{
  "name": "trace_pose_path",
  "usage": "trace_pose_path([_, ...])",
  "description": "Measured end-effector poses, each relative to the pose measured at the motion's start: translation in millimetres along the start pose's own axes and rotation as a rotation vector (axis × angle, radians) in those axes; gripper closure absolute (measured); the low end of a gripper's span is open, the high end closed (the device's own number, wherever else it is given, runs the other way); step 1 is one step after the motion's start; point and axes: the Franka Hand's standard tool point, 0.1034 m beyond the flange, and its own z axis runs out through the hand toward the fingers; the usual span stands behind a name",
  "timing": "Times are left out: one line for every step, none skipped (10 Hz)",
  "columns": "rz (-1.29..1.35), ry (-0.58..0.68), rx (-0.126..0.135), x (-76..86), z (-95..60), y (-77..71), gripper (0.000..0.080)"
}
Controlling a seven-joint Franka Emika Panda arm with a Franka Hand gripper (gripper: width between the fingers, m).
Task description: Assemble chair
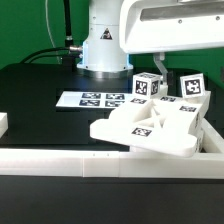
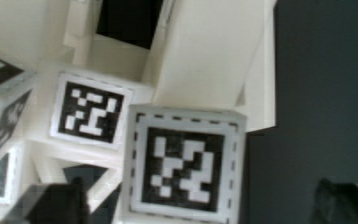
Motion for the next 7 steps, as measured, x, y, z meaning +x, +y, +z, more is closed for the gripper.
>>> trace_pose_path([0.0, -0.001, -0.001, -0.2, 1.0, 0.3, 0.0271])
trace_pose_path([0.001, -0.001, -0.001, -0.1, 1.0, 0.8, 0.0454])
trace_pose_path([0.001, -0.001, -0.001, 0.0, 0.9, 0.9, 0.0517])
trace_pose_path([0.001, -0.001, -0.001, 0.0, 0.9, 0.9, 0.0517])
trace_pose_path([0.008, -0.001, -0.001, 0.0, 0.9, 0.9, 0.0517])
trace_pose_path([0.031, -0.001, -0.001, 0.0, 0.9, 1.1, 0.0517])
trace_pose_path([0.029, -0.001, -0.001, 0.0, 0.9, 1.1, 0.0517])
